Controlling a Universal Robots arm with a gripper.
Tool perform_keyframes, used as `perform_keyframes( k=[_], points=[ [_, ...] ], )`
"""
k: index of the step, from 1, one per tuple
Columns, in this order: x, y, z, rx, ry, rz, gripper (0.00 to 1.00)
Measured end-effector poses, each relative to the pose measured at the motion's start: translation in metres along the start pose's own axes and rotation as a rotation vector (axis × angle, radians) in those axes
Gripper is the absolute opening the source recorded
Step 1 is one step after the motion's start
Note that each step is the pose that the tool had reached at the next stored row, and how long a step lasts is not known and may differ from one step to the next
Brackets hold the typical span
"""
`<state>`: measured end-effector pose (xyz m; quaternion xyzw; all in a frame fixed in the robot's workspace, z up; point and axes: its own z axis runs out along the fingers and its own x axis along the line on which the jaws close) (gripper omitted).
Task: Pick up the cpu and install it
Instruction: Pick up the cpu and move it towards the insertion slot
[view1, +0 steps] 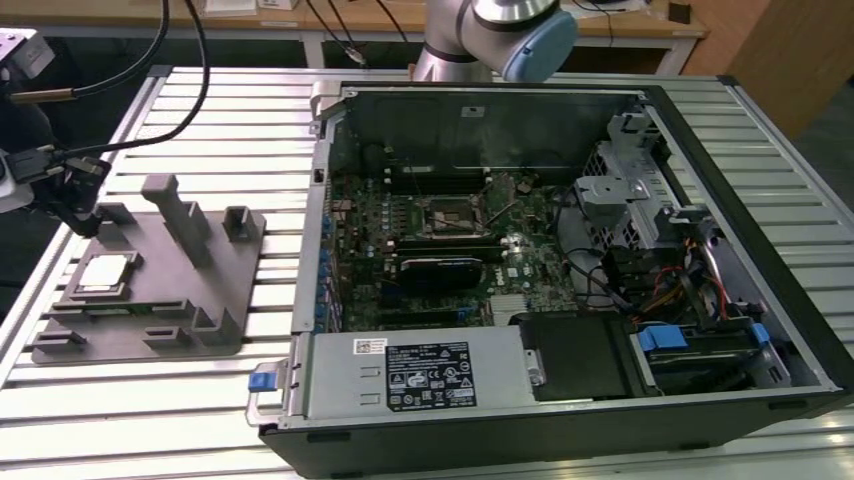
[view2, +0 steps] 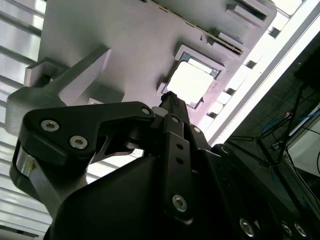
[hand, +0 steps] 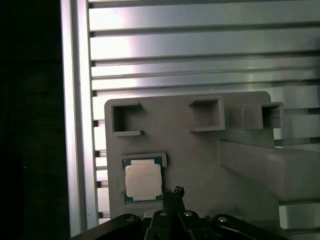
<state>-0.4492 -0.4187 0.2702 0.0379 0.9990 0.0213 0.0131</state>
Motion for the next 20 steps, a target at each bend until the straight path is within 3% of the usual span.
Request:
perform_keyframes(
  k=[20],
  points=[
    [0.0099, -0.0087, 0.0248, 0.0000, -0.0001, 0.000, 0.11]
  ],
)
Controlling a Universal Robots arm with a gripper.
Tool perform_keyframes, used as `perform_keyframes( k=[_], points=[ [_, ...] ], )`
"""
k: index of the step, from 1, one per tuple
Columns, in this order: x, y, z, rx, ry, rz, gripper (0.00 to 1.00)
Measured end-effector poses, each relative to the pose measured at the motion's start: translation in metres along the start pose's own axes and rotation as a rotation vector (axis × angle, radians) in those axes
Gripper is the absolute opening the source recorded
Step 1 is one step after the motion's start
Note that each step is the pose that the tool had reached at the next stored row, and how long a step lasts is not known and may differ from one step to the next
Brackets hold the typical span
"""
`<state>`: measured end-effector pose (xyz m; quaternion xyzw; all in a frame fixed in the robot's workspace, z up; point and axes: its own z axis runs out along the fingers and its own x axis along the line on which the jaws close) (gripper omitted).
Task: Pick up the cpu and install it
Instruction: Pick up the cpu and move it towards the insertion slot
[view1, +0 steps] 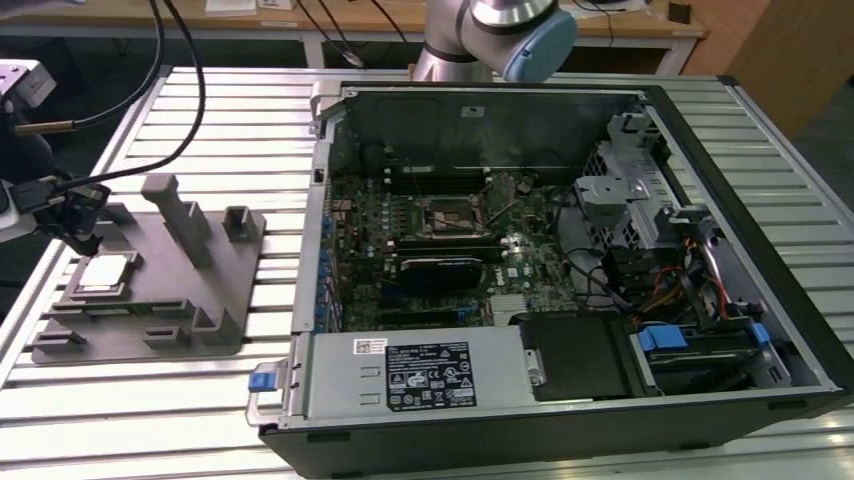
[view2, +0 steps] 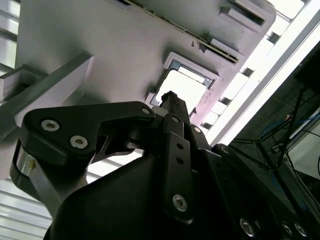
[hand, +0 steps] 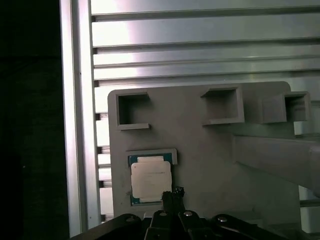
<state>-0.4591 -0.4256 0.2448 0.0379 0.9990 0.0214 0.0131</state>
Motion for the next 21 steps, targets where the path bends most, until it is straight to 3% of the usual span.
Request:
perform_keyframes(
  k=[21],
  points=[
    [0.0121, -0.0025, 0.0283, -0.0002, 0.0001, -0.001, 0.11]
  ],
)
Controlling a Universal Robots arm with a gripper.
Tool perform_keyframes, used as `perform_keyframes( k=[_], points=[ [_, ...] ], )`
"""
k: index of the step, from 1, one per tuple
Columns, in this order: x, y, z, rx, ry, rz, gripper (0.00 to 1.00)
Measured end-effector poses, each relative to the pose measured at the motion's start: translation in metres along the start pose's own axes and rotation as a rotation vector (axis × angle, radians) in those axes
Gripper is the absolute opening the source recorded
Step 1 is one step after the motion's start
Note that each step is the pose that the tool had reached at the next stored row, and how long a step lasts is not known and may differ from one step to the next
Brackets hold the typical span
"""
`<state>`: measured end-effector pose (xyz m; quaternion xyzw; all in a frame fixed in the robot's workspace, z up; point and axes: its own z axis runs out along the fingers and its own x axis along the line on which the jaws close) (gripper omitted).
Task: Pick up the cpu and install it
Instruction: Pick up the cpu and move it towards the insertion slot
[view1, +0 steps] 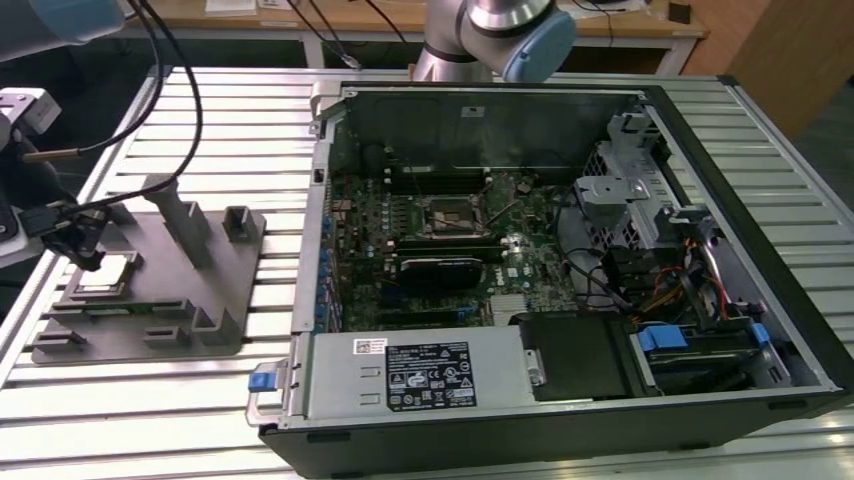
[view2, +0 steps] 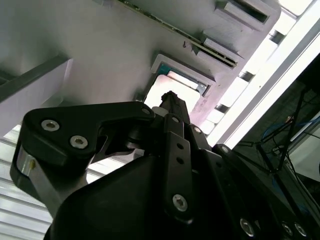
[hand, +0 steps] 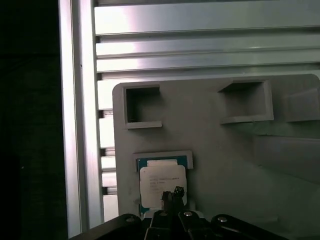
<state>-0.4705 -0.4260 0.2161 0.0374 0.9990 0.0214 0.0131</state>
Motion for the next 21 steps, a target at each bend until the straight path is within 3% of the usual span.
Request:
perform_keyframes(
  k=[6, 16, 19, 21],
  points=[
    [0.0003, -0.0003, 0.0086, 0.0000, 0.0000, 0.000, 0.11],
    [0.0004, -0.0004, 0.0127, 0.0000, 0.0001, -0.001, 0.11],
    [0.0004, -0.0005, 0.0136, 0.0001, 0.0001, -0.001, 0.29],
    [0.0004, -0.0005, 0.0142, 0.0001, 0.0002, -0.001, 0.35]
  ],
)
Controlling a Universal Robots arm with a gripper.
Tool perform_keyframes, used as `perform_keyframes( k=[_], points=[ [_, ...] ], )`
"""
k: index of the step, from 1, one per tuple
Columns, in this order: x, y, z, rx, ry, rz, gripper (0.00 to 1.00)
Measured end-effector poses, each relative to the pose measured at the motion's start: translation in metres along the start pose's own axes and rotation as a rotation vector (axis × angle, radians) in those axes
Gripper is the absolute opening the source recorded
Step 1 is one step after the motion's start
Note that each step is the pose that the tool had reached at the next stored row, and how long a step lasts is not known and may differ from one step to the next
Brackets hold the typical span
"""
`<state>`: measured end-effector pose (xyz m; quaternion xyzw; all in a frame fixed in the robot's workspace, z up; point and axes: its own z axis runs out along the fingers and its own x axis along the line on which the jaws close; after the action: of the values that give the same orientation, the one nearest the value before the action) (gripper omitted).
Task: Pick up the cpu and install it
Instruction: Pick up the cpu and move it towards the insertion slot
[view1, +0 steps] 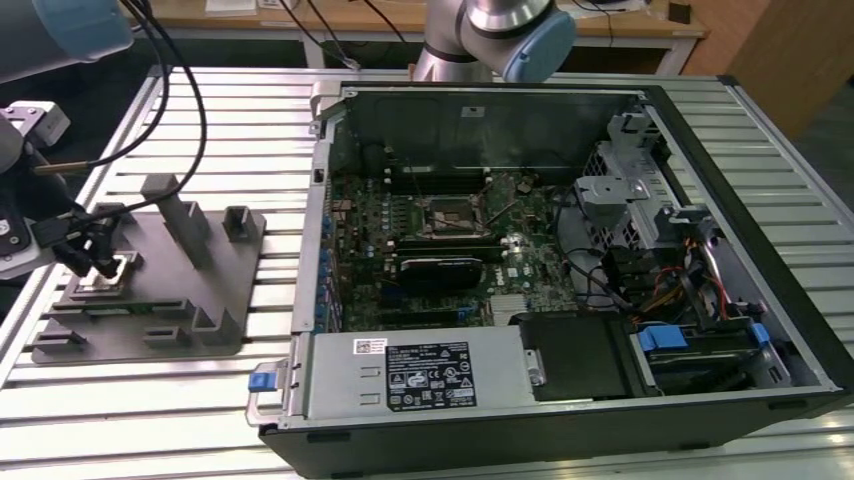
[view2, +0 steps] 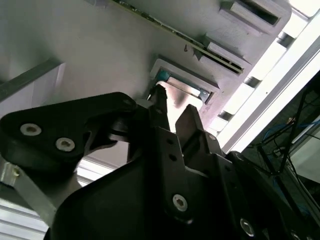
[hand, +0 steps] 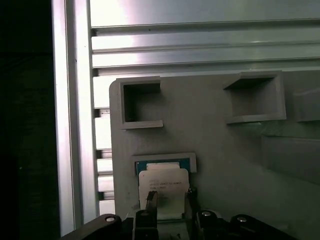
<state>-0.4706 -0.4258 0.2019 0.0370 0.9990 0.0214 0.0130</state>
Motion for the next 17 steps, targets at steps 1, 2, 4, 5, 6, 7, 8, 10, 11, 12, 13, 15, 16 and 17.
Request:
perform_keyframes(
  k=[1, 2, 4, 5, 6, 7, 8, 10, 11, 12, 13, 15, 16, 17],
  points=[
    [0.0000, 0.0000, 0.0003, 0.0000, 0.0000, 0.000, 0.35],
    [0.0000, 0.0000, 0.0007, -0.0001, 0.0000, 0.000, 0.41],
    [0.0000, -0.0001, 0.0013, 0.0000, -0.0001, 0.000, 0.47],
    [0.0000, -0.0001, 0.0016, 0.0000, 0.0000, 0.000, 0.53],
    [0.0000, -0.0001, 0.0019, -0.0001, -0.0001, 0.000, 0.53],
    [0.0000, -0.0001, 0.0022, -0.0001, 0.0000, 0.000, 0.59],
    [0.0000, -0.0001, 0.0025, 0.0000, 0.0000, 0.000, 0.59],
    [0.0001, -0.0001, 0.0028, 0.0000, 0.0001, 0.000, 0.59],
    [0.0001, -0.0002, 0.0032, 0.0000, 0.0001, 0.000, 0.59],
    [0.0001, -0.0002, 0.0038, -0.0001, -0.0002, 0.000, 0.59],
    [0.0000, -0.0002, 0.0044, -0.0002, -0.0002, 0.000, 0.59],
    [0.0001, -0.0003, 0.0061, -0.0001, -0.0001, 0.000, 0.59],
    [0.0002, -0.0003, 0.0070, -0.0001, 0.0000, 0.000, 0.59],
    [0.0002, -0.0003, 0.0077, -0.0004, -0.0001, 0.000, 0.59]
  ],
)
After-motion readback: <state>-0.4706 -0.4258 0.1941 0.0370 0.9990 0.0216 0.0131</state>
